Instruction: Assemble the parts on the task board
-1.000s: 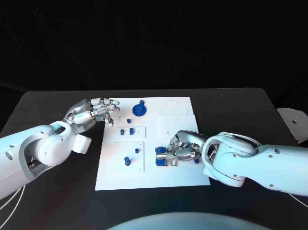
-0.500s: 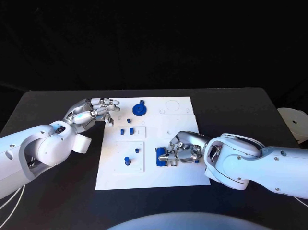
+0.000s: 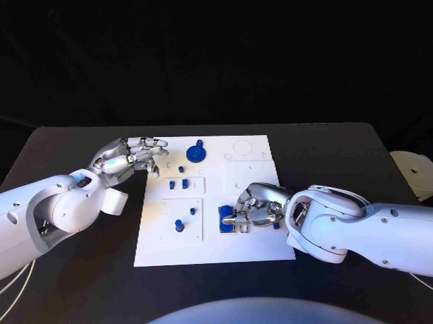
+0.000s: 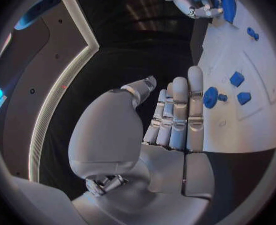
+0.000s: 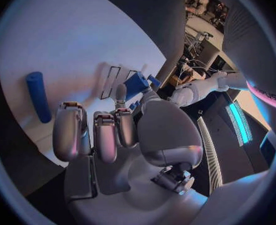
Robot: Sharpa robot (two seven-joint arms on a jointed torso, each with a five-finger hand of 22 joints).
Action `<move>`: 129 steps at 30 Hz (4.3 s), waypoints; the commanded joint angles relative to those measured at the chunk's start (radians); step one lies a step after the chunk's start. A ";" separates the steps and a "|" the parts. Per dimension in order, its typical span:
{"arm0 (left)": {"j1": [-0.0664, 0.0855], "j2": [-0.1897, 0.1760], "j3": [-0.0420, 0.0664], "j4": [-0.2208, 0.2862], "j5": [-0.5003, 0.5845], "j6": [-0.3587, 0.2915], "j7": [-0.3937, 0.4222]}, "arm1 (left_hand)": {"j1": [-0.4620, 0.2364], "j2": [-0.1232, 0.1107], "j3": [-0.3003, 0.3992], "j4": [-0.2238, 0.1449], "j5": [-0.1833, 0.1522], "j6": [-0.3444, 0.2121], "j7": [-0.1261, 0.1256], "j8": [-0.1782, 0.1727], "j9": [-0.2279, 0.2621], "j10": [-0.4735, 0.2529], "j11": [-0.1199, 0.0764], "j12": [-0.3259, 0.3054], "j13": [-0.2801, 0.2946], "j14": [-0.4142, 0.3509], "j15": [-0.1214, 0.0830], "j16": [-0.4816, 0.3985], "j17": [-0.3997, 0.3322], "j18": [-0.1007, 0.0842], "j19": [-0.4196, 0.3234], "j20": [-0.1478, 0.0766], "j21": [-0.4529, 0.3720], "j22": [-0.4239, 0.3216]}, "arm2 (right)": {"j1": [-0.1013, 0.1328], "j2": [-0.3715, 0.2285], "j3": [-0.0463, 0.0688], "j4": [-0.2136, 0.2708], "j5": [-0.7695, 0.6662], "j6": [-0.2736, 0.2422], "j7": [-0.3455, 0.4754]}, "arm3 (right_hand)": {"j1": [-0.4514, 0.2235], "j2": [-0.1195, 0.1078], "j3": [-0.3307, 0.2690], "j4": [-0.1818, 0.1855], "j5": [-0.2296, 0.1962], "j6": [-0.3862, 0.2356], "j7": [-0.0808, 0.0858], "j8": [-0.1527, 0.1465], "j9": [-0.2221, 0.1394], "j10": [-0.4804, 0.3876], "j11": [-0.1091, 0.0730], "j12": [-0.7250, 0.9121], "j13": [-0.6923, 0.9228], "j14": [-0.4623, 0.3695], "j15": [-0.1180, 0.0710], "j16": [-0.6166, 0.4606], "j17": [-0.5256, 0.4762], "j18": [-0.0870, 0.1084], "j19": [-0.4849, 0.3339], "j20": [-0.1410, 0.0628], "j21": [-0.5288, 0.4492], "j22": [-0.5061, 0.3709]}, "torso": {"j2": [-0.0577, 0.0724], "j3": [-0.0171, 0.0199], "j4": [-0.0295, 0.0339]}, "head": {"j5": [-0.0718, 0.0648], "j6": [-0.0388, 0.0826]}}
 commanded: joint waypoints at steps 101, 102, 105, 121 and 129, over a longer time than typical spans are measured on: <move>0.000 -0.006 0.001 0.009 -0.001 0.010 0.005 | -0.018 0.011 -0.008 0.015 0.002 -0.005 0.006 0.002 -0.003 -0.009 0.001 0.010 0.002 -0.009 0.003 0.007 0.005 0.013 -0.006 0.001 0.005 0.002 | -0.050 -0.155 -0.006 0.000 -0.294 0.090 -0.093 | 0.407 -0.004 0.129 -0.094 0.020 0.018 0.012 -0.149 -0.128 -0.011 0.007 -0.054 0.095 0.087 0.004 -0.006 0.183 -0.003 0.005 0.003 -0.026 0.133 | 0.000 0.0002 -0.0003 | -0.018 0.004; 0.000 -0.006 0.001 0.009 -0.001 0.011 0.005 | -0.018 0.011 -0.008 0.015 0.002 -0.005 0.006 0.002 -0.003 -0.009 0.001 0.010 0.002 -0.009 0.003 0.007 0.005 0.013 -0.006 0.001 0.005 0.002 | -0.050 -0.155 -0.006 0.000 -0.292 0.085 -0.095 | 0.400 -0.018 0.165 -0.091 0.025 0.023 0.010 -0.153 -0.132 -0.011 0.006 -0.054 0.096 0.088 0.004 -0.006 0.184 -0.003 0.005 0.005 -0.026 0.135 | -0.001 0.0001 -0.0003 | -0.018 0.004; 0.000 -0.006 0.001 0.009 -0.001 0.011 0.004 | -0.018 0.011 -0.008 0.015 0.002 -0.005 0.006 0.002 -0.003 -0.009 0.001 0.010 0.002 -0.009 0.003 0.007 0.005 0.013 -0.006 0.001 0.005 0.002 | -0.050 -0.155 -0.006 0.002 -0.281 0.068 -0.099 | 0.373 -0.038 0.230 -0.080 0.029 0.026 0.008 -0.155 -0.131 -0.007 0.004 -0.053 0.097 0.088 0.003 -0.005 0.186 -0.003 0.007 0.003 -0.025 0.137 | 0.000 -0.0001 0.0004 | -0.019 0.003; 0.000 -0.005 0.001 0.009 -0.001 0.011 0.004 | -0.018 0.012 -0.007 0.016 0.002 -0.006 0.006 0.001 -0.004 -0.010 0.001 0.010 0.002 -0.009 0.003 0.007 0.005 0.013 -0.006 0.002 0.005 0.002 | -0.035 -0.160 -0.004 0.047 -0.161 -0.079 -0.065 | 0.209 -0.141 0.542 -0.126 0.084 0.006 0.009 -0.120 -0.070 0.004 0.004 -0.049 0.106 0.090 0.002 -0.003 0.195 -0.005 0.014 0.002 -0.021 0.150 | 0.000 -0.0002 -0.0001 | -0.020 0.005; 0.000 -0.005 0.001 0.009 -0.001 0.018 0.004 | -0.018 0.012 -0.007 0.016 0.002 -0.006 0.006 0.001 -0.004 -0.010 0.001 0.010 0.002 -0.009 0.003 0.007 0.005 0.013 -0.006 0.002 0.005 0.002 | -0.025 -0.141 -0.004 0.056 -0.035 -0.123 -0.029 | 0.182 -0.149 0.570 -0.143 0.085 0.002 0.009 -0.114 -0.059 0.003 0.004 -0.052 0.105 0.090 0.002 -0.003 0.196 -0.004 0.014 0.002 -0.025 0.150 | 0.000 -0.0003 0.0006 | -0.019 0.005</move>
